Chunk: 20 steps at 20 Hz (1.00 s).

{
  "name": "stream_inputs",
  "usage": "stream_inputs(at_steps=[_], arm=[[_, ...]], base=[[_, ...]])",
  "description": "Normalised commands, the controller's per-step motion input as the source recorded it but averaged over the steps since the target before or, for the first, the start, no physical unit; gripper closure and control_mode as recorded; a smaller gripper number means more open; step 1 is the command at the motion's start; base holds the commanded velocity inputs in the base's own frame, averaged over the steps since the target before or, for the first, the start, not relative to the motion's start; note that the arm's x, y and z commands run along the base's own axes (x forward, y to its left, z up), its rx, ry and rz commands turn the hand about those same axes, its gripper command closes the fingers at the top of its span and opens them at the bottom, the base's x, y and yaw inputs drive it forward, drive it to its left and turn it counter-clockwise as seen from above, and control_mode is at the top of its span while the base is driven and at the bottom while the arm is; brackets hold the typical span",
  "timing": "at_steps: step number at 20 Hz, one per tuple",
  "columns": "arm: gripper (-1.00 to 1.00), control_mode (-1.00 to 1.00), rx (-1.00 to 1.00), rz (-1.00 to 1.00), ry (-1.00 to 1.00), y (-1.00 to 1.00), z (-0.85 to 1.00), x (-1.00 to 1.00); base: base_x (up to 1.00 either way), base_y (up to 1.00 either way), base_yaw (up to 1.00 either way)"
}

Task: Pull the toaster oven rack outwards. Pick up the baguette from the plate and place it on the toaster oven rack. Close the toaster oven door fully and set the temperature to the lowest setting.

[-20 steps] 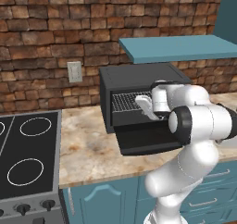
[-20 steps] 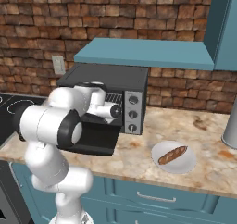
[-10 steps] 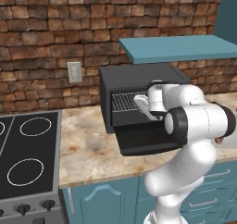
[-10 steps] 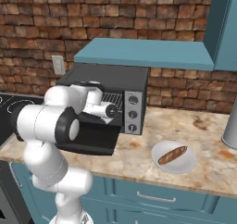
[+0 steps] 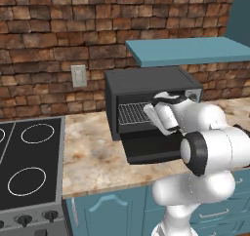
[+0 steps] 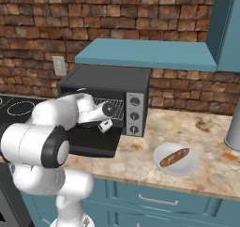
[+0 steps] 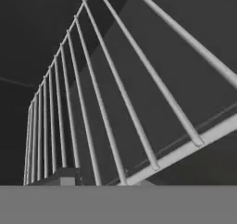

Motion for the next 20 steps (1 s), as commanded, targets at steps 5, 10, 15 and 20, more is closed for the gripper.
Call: stream_inputs(at_steps=[5,10,15,20], arm=[[1.00,-1.00,0.00,-0.07,0.31,0.00,-0.53,-1.00],[1.00,-1.00,0.00,-0.08,0.30,0.00,-0.57,-1.00],[-1.00,-1.00,-0.02,-0.07,0.22,0.00,-0.47,-0.93],[-1.00,-1.00,0.00,-0.02,-0.14,-0.31,0.87,-0.44]], base=[[0.00,0.00,0.00],[0.00,0.00,0.00],[0.00,0.00,0.00],[0.00,0.00,0.00]])
